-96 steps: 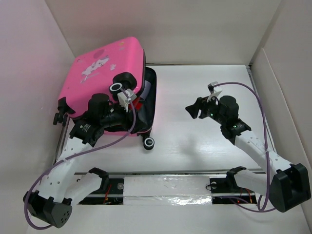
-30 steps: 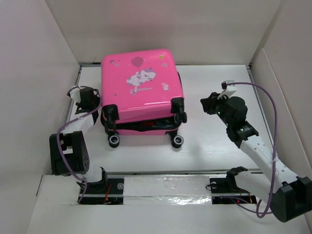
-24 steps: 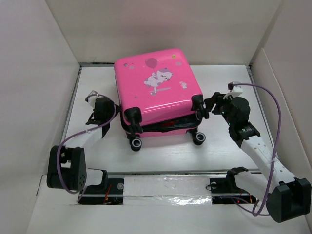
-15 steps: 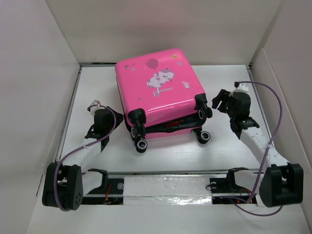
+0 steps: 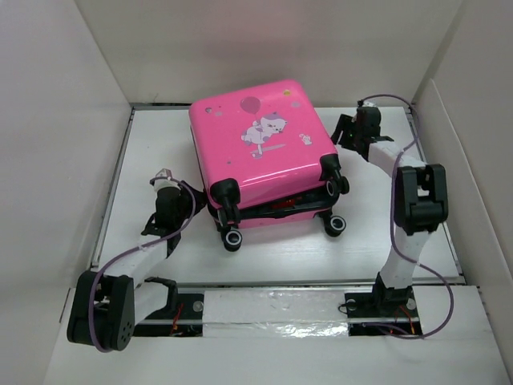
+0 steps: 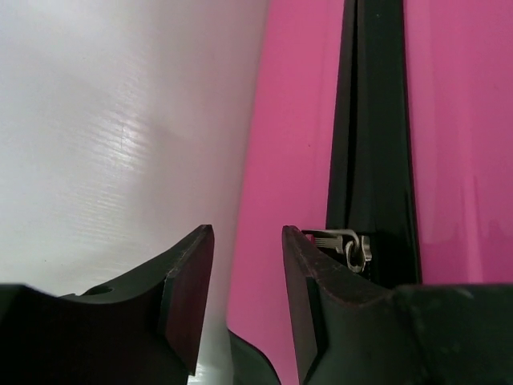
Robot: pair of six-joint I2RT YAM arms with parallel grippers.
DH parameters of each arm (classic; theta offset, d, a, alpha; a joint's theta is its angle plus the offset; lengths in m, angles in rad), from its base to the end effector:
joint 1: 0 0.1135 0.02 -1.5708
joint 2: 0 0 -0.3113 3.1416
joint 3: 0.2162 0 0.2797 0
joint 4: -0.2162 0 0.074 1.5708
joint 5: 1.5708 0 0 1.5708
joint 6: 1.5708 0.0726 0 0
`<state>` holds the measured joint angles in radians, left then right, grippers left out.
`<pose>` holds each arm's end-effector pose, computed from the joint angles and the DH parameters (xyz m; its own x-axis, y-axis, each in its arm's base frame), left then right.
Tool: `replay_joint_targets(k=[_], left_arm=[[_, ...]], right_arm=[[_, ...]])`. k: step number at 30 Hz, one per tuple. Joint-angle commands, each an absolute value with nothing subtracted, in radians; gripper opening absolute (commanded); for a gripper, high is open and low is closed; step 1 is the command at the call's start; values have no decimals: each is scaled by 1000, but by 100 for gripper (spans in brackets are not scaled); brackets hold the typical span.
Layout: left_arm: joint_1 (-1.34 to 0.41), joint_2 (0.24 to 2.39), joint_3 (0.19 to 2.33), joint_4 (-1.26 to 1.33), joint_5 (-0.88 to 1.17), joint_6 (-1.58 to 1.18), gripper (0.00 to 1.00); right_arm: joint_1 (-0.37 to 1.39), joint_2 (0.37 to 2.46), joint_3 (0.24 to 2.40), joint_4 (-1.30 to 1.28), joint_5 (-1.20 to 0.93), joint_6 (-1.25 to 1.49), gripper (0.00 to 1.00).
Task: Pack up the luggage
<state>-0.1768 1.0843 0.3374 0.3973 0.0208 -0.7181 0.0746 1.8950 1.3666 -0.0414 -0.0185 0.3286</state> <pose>0.2492 -0.0461 0.1969 -0.3823 -0.5999 -0.7028 -0.0749 0.7782 -0.6235 0.5073 0.0393 0.2436 -0.5382 0.2833 -0.7937 0.0884 0.9556 0.2812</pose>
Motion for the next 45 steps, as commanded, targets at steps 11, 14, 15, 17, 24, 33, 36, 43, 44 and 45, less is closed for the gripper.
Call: replay_joint_targets(k=[11, 14, 15, 17, 24, 33, 36, 43, 44, 45], left_arm=[[-609, 928, 301, 351, -225, -633, 36], [-777, 897, 275, 316, -320, -696, 36], [-822, 894, 269, 307, -343, -715, 36], [-946, 899, 258, 299, -411, -768, 36], [-1137, 966, 392, 171, -639, -752, 43], [-1178, 685, 581, -174, -791, -646, 67], [-1224, 577, 581, -175, -818, -673, 63], [-1215, 523, 560, 294, -890, -464, 49], [-1204, 552, 604, 343, -908, -433, 49], [-1180, 636, 641, 383, -911, -392, 50]], right_arm=[[379, 2316, 2038, -409, -299, 83, 70], [410, 2404, 2247, -504, -314, 58, 76], [410, 2420, 2291, -540, -307, 60, 78], [410, 2442, 2363, -549, -296, 74, 85], [293, 2282, 2300, -480, -292, 166, 100], [114, 1777, 1746, -137, -256, 248, 100], [80, 1584, 1478, 25, -275, 290, 86], [124, 1241, 971, 259, -198, 385, 0], [142, 1217, 933, 270, -180, 390, 0], [179, 1168, 870, 273, -157, 391, 0]])
